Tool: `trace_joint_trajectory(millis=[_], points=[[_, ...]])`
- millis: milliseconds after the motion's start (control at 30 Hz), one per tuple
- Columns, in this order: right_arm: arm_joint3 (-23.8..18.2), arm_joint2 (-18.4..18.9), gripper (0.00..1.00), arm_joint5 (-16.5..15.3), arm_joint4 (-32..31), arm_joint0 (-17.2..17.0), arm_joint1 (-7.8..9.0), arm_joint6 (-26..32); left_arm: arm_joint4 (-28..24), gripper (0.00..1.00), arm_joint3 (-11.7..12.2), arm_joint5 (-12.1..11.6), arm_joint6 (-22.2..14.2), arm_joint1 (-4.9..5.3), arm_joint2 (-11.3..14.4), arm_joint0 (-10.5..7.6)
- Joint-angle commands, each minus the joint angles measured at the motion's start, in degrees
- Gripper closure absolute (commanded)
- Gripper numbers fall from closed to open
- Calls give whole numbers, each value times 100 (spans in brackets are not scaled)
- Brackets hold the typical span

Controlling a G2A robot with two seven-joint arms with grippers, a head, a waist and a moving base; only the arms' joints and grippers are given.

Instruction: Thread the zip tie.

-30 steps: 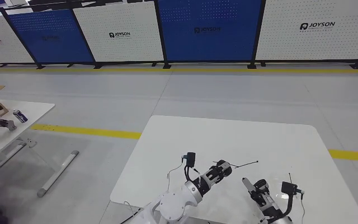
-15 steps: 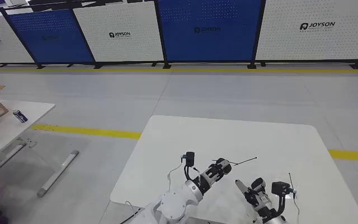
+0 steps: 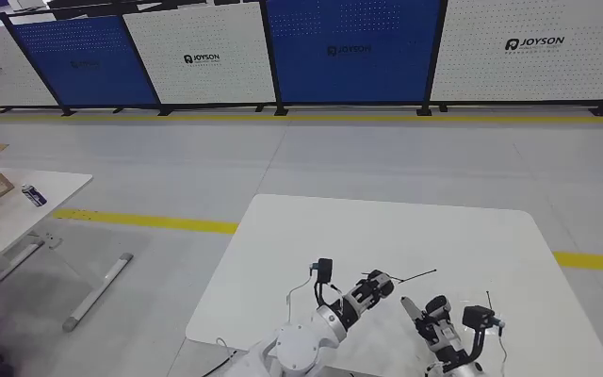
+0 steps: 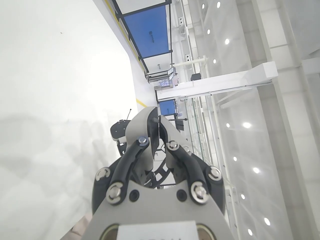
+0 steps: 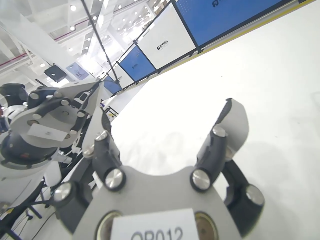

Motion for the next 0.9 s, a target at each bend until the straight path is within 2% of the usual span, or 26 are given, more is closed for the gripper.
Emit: trace_joint_trajectory(millis=[0, 200, 433, 867], points=[[25, -53, 56, 56, -50, 41, -22, -8, 7, 100, 39, 8, 13, -12, 46, -30], [64, -122, 58, 44, -110, 104, -62, 54, 3, 100, 148, 34, -26, -34, 115, -116], [103, -116, 58, -125, -95, 143, -87, 172, 68, 100, 152, 85, -18, -49, 177, -148], [107, -102, 66, -169, -84, 169, -142, 228, 206, 100, 251, 105, -85, -69, 290, -201]])
